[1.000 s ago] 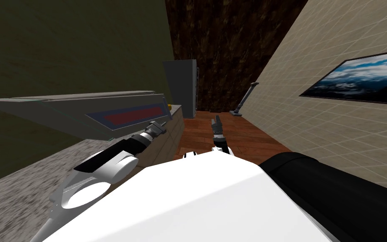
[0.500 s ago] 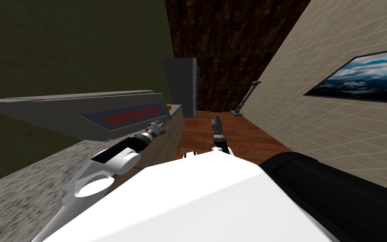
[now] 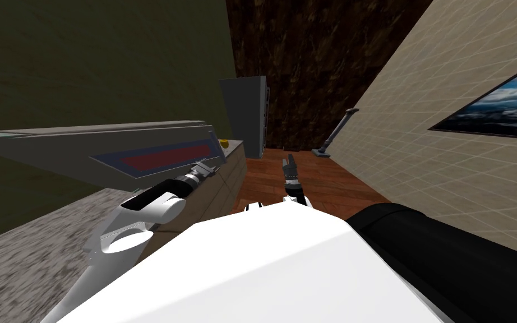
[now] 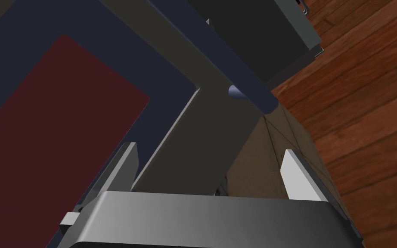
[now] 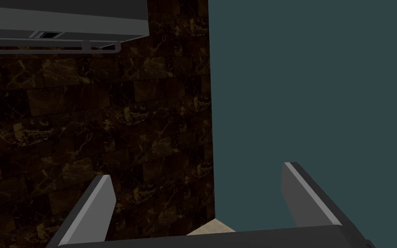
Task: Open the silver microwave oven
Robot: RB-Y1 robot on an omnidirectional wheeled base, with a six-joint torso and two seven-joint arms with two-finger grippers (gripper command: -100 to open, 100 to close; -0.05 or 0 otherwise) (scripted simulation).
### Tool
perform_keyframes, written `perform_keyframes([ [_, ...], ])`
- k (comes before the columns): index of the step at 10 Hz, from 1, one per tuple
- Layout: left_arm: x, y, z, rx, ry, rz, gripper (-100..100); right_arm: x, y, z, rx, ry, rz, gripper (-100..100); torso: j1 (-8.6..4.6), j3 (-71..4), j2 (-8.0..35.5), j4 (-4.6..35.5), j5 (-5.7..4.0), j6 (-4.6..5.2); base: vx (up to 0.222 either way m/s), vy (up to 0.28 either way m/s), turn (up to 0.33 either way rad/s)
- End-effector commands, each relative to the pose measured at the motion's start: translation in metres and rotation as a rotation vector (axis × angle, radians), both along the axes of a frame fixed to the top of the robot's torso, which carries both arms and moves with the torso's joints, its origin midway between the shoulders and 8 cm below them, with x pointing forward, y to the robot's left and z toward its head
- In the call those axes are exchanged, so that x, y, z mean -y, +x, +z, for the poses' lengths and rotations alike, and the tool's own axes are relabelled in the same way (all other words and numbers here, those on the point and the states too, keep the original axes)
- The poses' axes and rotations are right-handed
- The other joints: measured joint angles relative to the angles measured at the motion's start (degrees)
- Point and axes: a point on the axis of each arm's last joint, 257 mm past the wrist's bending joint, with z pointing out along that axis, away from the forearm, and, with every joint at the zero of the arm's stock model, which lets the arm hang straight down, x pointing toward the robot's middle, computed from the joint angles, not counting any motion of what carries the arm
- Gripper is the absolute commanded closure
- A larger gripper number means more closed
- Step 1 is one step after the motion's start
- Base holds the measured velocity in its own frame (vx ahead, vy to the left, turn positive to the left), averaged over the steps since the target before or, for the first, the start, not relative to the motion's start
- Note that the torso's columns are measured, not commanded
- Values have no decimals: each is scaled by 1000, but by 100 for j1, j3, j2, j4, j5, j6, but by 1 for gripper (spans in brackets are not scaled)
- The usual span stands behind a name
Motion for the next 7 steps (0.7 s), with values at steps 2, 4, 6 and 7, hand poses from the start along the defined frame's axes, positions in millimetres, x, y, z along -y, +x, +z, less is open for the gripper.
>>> perform_keyframes([
  [2, -27, 5, 10, -23, -20, 63, -100, 0, 0, 0, 0, 0, 0, 0, 28, 0, -2, 0, 8, -1, 140, -91, 90],
  [4, -35, 4, 20, -30, -35, 85, -100, 0, 0, 0, 0, 0, 0, 0, 15, 8, 13, 4, 4, 0, 94, -95, 92],
  [6, -34, 0, 33, -20, -44, 87, -100, 0, 0, 0, 0, 0, 0, 0, 13, 5, 8, 4, 2, 1, 79, -73, 71],
  [7, -32, -2, 39, -14, -46, 84, -100, 0, 0, 0, 0, 0, 0, 0, 19, 3, 5, 3, 4, 2, 53, -43, 25],
])
